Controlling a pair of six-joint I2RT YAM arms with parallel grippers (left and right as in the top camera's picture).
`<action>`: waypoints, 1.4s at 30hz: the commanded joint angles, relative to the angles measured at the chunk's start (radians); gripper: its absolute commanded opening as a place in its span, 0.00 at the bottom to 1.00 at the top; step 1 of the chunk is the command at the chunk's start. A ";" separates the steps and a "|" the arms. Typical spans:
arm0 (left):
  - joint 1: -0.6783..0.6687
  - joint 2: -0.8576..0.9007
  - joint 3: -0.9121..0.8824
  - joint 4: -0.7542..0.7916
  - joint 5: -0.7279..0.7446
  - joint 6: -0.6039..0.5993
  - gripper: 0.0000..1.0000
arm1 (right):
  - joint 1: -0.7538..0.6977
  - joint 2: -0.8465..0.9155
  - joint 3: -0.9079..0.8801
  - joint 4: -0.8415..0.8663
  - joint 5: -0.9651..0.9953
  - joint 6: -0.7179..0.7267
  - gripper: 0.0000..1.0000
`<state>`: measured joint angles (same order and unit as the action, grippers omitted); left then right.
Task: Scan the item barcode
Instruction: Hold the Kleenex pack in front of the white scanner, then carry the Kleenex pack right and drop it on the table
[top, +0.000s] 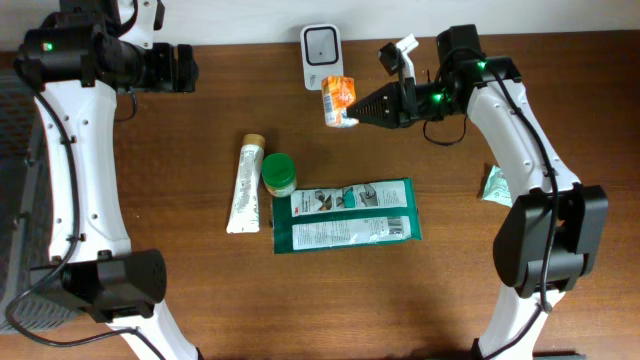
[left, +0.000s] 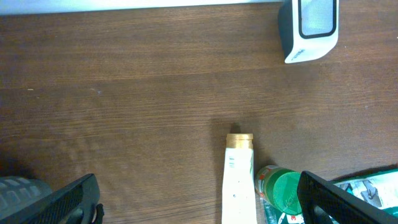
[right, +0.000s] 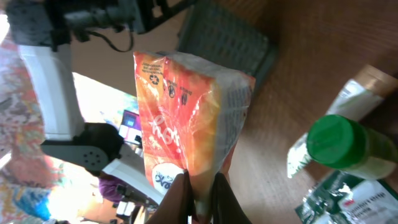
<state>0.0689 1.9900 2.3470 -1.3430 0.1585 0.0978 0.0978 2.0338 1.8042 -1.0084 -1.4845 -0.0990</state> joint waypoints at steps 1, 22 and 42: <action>0.000 -0.008 0.004 0.002 0.010 0.017 0.99 | -0.006 -0.003 0.008 0.007 -0.063 0.014 0.04; 0.000 -0.008 0.004 0.002 0.010 0.017 0.99 | 0.145 0.062 0.529 0.089 1.233 0.362 0.04; 0.000 -0.008 0.004 0.002 0.010 0.017 0.99 | 0.340 0.470 0.529 0.608 1.934 -0.465 0.04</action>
<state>0.0685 1.9900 2.3470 -1.3430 0.1589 0.0978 0.4404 2.4615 2.3215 -0.4240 0.4038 -0.4042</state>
